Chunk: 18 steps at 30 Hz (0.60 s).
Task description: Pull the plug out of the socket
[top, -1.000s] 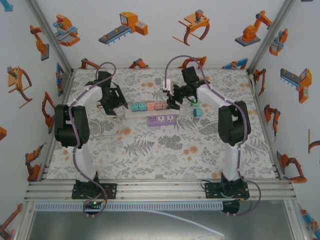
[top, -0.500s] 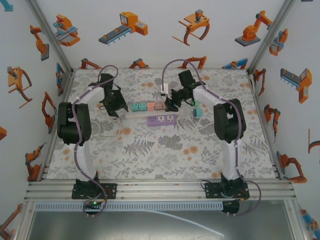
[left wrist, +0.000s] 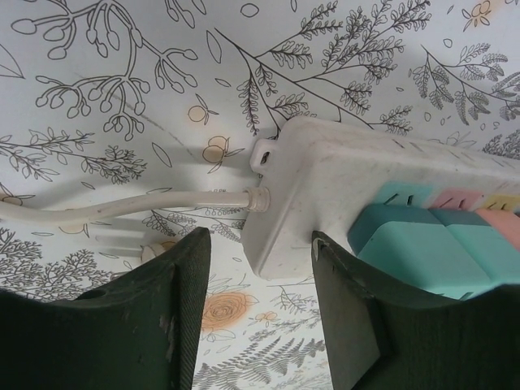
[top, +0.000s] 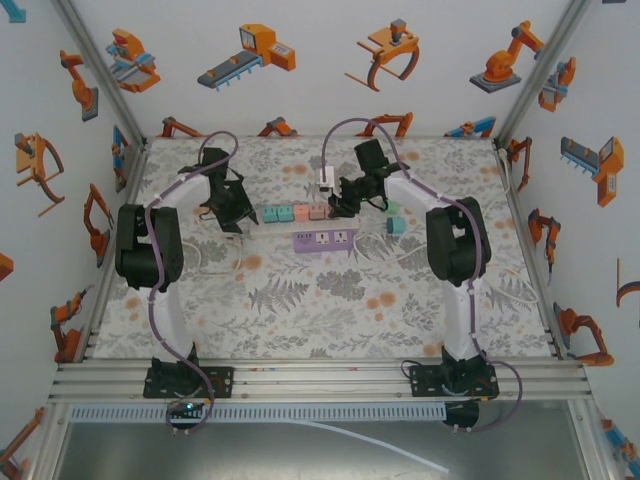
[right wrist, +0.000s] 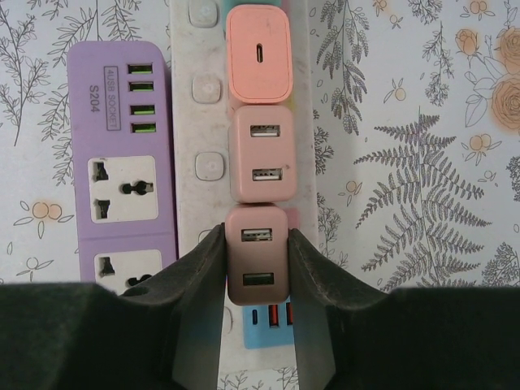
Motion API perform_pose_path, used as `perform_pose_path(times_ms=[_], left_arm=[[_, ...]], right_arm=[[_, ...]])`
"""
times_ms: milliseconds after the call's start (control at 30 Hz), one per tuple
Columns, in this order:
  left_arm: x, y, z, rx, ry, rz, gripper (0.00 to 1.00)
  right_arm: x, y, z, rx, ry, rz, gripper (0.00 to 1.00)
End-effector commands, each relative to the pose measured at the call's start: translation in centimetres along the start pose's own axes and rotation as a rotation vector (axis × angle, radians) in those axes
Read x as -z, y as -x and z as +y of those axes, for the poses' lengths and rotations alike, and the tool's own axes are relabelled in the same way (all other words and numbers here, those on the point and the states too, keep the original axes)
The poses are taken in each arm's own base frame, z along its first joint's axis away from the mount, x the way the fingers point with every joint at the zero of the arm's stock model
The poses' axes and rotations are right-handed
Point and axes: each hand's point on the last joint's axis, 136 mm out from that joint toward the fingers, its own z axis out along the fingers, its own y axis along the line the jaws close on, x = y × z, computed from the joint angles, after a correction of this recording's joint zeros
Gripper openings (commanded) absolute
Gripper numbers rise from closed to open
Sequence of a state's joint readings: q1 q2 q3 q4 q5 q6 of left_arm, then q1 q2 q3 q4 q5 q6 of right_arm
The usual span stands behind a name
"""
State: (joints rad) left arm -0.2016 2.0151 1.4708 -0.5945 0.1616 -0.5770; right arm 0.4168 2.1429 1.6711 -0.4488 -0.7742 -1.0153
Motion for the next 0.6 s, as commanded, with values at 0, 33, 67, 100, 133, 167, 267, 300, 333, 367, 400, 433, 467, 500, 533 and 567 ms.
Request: perform_pose_path(times_ms=[0,33,67,100,133,167,267,300,333,367,400,433,467,500,533,567], left_arm=[[-1.8,-2.6,2.3,0.012,0.093,0.066,0.51],[-1.9,-2.7,2.4,0.015,0.094,0.066,0.51],[-1.9,-2.8,2.5,0.016,0.096,0.066,0.5],[-2.0,-2.9,2.6,0.017,0.097,0.067,0.5],[-2.1,-2.9,2.6,0.018,0.098,0.067,0.5],[-2.1,-3.0,2.7,0.018,0.102,0.07,0.5],[-2.2,-3.3,2.9,0.02,0.112,0.074,0.5],[-2.1,-3.3,3.0,0.022,0.116,0.074,0.5],[-2.1,-3.4,3.1,0.025,0.123,0.075,0.5],[-2.1,-3.4,3.3,0.03,0.128,0.077,0.49],[-2.0,-3.5,3.4,0.033,0.133,0.077,0.49],[-2.0,-3.5,3.5,0.036,0.135,0.075,0.48],[-1.9,-3.5,3.6,0.037,0.137,0.075,0.48],[-1.9,-3.5,3.6,0.037,0.14,0.076,0.48],[-1.9,-3.6,3.6,0.037,0.14,0.078,0.48],[-1.9,-3.6,3.7,0.037,0.143,0.078,0.48]], right_arm=[[-0.3,1.5,0.2,0.022,0.028,-0.054,0.3],[-0.2,1.8,0.2,0.024,0.028,-0.062,0.28],[-0.2,1.9,0.1,0.024,0.027,-0.066,0.25],[-0.1,2.1,-0.1,0.016,0.021,-0.071,0.21],[-0.1,2.3,-0.3,0.003,0.018,-0.078,0.19],[-0.1,2.5,-0.4,-0.003,0.017,-0.085,0.18],[0.0,3.2,-0.6,-0.011,0.016,-0.114,0.17],[0.1,3.3,-0.7,-0.014,0.016,-0.122,0.17],[0.1,3.4,-0.7,-0.023,0.017,-0.128,0.16],[0.1,3.5,-0.8,-0.03,0.018,-0.134,0.16],[0.2,3.6,-0.8,-0.04,0.021,-0.144,0.16],[0.4,3.7,-0.8,-0.05,0.022,-0.153,0.16],[0.5,3.8,-0.9,-0.058,0.022,-0.16,0.16],[0.6,3.8,-1.0,-0.064,0.018,-0.167,0.16],[0.7,3.9,-1.1,-0.069,0.016,-0.175,0.15],[0.7,3.9,-1.1,-0.07,0.01,-0.173,0.15]])
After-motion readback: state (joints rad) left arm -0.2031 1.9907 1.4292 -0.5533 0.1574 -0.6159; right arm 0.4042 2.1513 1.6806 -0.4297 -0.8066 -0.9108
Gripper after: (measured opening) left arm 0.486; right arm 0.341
